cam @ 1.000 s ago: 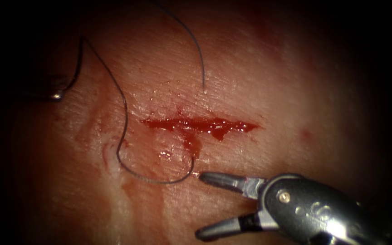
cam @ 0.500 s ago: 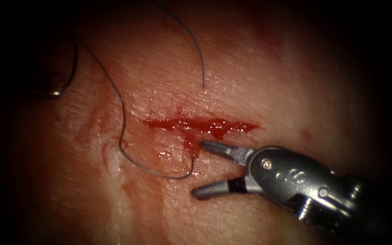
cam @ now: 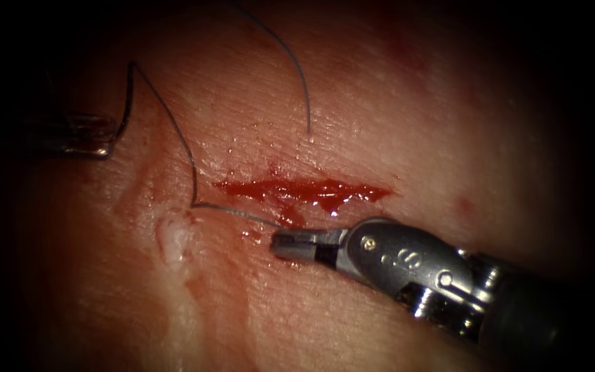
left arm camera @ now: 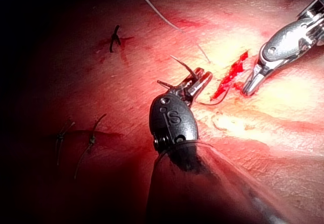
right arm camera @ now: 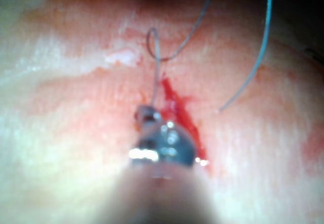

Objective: Wound Closure
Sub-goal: Use the right gripper to pull the suture through until a short tail is left.

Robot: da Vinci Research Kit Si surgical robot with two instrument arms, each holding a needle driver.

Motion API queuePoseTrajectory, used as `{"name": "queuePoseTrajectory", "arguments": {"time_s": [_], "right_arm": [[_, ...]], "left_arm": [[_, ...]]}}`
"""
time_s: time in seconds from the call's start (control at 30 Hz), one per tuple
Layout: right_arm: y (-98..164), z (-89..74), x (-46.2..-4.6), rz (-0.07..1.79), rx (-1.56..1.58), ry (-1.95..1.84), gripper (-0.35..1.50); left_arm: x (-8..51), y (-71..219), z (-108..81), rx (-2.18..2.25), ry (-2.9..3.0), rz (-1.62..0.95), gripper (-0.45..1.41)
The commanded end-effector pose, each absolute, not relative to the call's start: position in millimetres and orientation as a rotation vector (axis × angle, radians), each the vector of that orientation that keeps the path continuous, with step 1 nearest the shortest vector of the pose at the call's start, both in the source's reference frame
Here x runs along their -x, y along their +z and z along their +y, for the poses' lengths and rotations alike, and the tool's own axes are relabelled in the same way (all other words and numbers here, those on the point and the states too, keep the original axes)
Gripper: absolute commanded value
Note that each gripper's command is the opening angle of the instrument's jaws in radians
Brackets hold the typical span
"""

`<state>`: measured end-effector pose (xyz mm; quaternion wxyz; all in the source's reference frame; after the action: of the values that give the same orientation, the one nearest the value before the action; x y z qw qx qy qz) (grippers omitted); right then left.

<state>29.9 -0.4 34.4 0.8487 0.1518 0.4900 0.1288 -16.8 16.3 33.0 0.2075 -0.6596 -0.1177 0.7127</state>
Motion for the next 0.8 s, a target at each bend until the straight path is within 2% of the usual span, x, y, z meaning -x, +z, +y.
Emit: {"name": "queuePoseTrajectory", "arguments": {"time_s": [0.03,0.3,0.5,0.67,0.7,0.77,0.8], "right_arm": [[34.1,0.2,-29.3,1.025,-0.327,0.263,-0.35],[28.6,-4.7,-22.8,1.023,-0.393,0.159,-0.35],[25.6,-7.3,-21.5,1.028,-0.411,0.152,-0.35],[23.1,-8.0,-22.9,1.047,-0.405,0.175,-0.35],[22.7,-7.7,-23.4,1.063,-0.382,0.199,-0.06],[22.4,-7.2,-23.9,1.071,-0.332,0.228,0.67],[22.2,-6.8,-24.0,1.070,-0.317,0.237,0.94]], "left_arm": [[17.3,33.5,16.7,1.842,1.983,-0.326,-0.45],[19.2,33.7,16.3,1.864,1.978,-0.335,-0.45],[19.2,33.3,15.6,1.868,1.984,-0.327,-0.45],[19.2,32.9,14.9,1.873,1.985,-0.328,-0.45],[19.1,32.9,14.9,1.873,1.985,-0.328,-0.45],[18.8,32.9,15.0,1.876,1.985,-0.333,-0.45],[18.5,32.9,15.1,1.878,1.984,-0.337,-0.45]]}}
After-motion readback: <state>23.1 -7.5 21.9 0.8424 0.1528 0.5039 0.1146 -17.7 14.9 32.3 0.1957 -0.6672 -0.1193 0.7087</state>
